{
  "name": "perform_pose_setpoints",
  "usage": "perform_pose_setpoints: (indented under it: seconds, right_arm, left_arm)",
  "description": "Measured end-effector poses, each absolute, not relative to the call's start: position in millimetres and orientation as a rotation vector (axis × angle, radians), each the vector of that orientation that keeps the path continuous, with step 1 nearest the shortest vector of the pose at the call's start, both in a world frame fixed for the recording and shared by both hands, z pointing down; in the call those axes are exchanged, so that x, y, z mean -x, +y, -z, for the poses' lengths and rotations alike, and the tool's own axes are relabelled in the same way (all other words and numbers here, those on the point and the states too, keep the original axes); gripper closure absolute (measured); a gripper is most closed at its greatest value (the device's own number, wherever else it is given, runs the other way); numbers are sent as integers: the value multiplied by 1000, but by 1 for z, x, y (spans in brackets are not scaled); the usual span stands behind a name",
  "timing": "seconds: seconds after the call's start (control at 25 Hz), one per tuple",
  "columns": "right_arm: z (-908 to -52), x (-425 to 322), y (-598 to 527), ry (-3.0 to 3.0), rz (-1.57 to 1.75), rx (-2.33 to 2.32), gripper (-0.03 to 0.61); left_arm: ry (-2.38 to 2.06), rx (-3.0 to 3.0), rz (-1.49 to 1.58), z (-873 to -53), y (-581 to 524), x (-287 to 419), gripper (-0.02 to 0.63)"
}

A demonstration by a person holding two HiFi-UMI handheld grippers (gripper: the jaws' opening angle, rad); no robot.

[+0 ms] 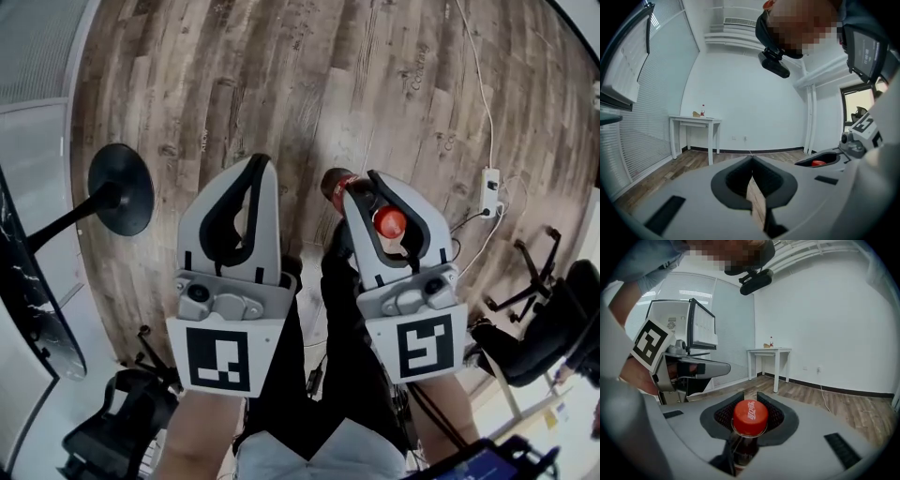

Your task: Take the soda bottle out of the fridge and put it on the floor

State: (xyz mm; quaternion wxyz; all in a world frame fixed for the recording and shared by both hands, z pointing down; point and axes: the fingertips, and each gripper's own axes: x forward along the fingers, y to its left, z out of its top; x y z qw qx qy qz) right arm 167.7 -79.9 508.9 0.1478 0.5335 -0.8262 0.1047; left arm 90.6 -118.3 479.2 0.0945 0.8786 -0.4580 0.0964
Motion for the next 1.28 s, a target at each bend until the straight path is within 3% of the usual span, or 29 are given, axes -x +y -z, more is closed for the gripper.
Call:
perform_pose_setpoints:
  seconds: [1.28]
  right_arm:
    - [-746,-175,-34,-2274,-371,-1553,482]
  left_arm:
    - [-1238,-2606,-389,-710,-69,-92,601]
